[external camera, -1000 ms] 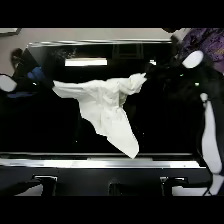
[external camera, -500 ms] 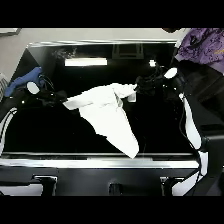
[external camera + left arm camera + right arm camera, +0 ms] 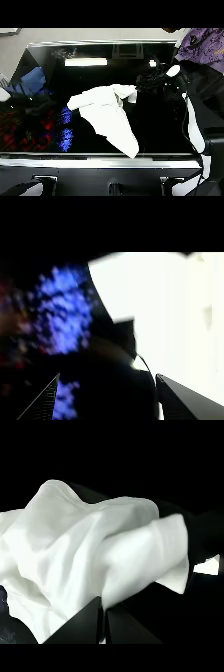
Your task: Fold the clothes and pants, and hang the long-sleeved shirts on hangers.
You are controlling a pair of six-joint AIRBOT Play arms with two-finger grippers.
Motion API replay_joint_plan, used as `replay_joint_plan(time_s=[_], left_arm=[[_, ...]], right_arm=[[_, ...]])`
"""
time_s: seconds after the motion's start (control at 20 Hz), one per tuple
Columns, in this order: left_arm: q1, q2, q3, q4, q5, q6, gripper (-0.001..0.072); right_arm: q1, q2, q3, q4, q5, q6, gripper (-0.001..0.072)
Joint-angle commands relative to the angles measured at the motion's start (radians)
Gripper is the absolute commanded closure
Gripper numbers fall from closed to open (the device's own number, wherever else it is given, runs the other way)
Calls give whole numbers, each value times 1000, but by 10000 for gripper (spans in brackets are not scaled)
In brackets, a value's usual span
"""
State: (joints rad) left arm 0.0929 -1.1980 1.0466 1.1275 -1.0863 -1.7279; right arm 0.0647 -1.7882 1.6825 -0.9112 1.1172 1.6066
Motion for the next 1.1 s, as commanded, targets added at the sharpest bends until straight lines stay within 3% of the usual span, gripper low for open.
replay_joint_plan(time_s=[0.0, 0.15, 0.4, 0.85, 0.95, 1.05], left_arm=[[-110, 57, -259, -276, 119, -1, 25], [-292, 36, -379, -378, 298, -2, 25], [-462, -71, -383, -454, 427, -2, 27], [-487, -158, -380, -507, 523, -1, 38], [-488, -180, -371, -546, 538, -1, 107], [-507, -216, -344, -549, 525, 0, 107]], right_arm=[[1, 33, 1, -48, 23, -6, 686], [1, 54, 1, -63, 49, -6, 686], [1, 84, 1, -98, 66, -6, 686], [1, 108, 1, -100, 76, -5, 687], [1, 109, 1, -100, 85, -6, 687], [1, 113, 1, -100, 88, -5, 687]])
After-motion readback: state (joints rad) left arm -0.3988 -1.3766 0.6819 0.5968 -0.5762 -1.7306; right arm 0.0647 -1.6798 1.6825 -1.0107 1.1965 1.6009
